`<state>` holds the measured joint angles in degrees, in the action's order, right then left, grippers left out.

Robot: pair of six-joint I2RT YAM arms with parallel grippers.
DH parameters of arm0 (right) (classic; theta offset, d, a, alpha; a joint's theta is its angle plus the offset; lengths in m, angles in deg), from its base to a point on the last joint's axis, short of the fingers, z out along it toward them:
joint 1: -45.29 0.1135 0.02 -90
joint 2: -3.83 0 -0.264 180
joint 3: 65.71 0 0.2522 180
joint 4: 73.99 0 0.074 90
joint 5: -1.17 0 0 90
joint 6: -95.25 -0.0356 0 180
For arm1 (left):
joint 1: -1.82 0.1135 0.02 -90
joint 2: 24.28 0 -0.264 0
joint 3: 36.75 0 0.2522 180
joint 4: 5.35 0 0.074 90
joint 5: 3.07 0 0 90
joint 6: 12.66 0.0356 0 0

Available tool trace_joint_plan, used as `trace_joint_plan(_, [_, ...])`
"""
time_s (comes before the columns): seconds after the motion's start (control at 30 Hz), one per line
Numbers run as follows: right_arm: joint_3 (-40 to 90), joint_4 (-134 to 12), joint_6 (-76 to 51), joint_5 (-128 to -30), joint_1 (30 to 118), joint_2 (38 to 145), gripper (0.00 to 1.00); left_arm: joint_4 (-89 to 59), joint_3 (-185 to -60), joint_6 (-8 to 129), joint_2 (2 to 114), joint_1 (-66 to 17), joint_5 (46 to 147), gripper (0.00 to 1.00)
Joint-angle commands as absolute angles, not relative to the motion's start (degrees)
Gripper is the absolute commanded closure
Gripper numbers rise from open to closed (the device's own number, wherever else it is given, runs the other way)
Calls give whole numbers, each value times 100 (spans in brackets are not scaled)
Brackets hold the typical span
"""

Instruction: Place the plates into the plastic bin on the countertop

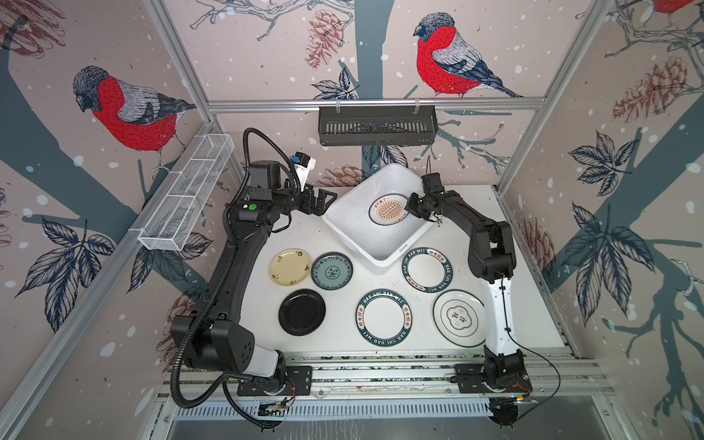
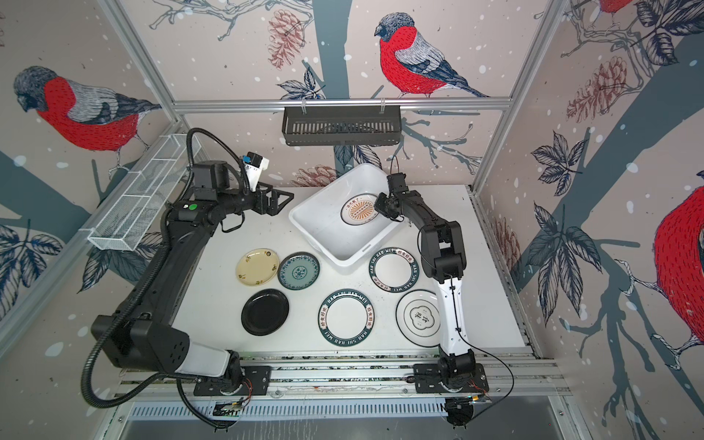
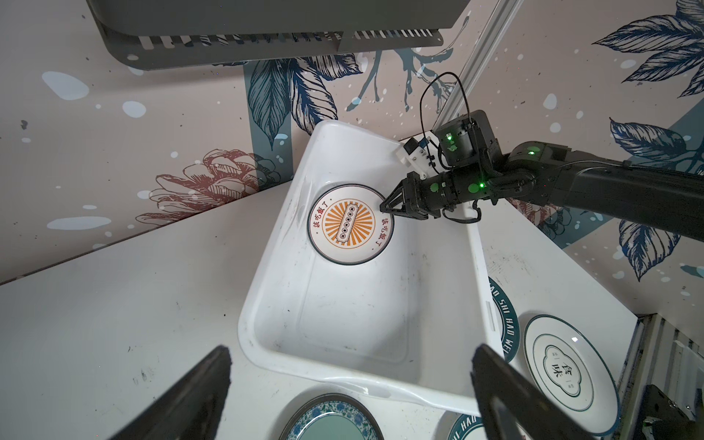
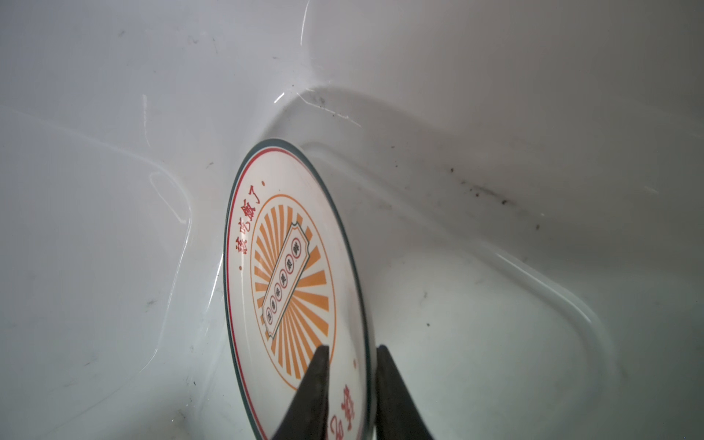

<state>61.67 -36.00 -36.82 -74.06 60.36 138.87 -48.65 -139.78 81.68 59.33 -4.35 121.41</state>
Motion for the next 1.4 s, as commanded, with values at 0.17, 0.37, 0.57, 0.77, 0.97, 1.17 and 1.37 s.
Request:
trace_joint_plan(0.17, [6473, -3315, -3668, -7653, 6074, 14068, 71, -4706, -13963, 8165, 5913, -442, 12260, 2])
trace_joint_plan(0.37, [6547, -3229, -3651, -7723, 6091, 14107, 67, -4707, -13963, 8165, 5904, -442, 12270, 3])
trace_joint_plan(0.57, [6582, -3151, -3635, -7766, 6089, 14129, 64, -4698, -13956, 8156, 5897, -441, 12282, 2])
trace_joint_plan(0.77, [6624, -3083, -3615, -7797, 6093, 14170, 63, -4690, -13941, 8147, 5900, -441, 12292, 3])
trace_joint_plan(0.97, [6851, -2910, -3589, -7842, 6085, 14260, 60, -4691, -13944, 8147, 5887, -442, 12288, 3])
trace_joint_plan(1.17, [6938, -2837, -3583, -7896, 6100, 14267, 58, -4680, -13928, 8139, 5882, -442, 12303, 2])
trace_joint_plan(1.37, [6943, -2824, -3554, -8060, 6136, 14153, 57, -4680, -13947, 8147, 5878, -442, 12305, 2])
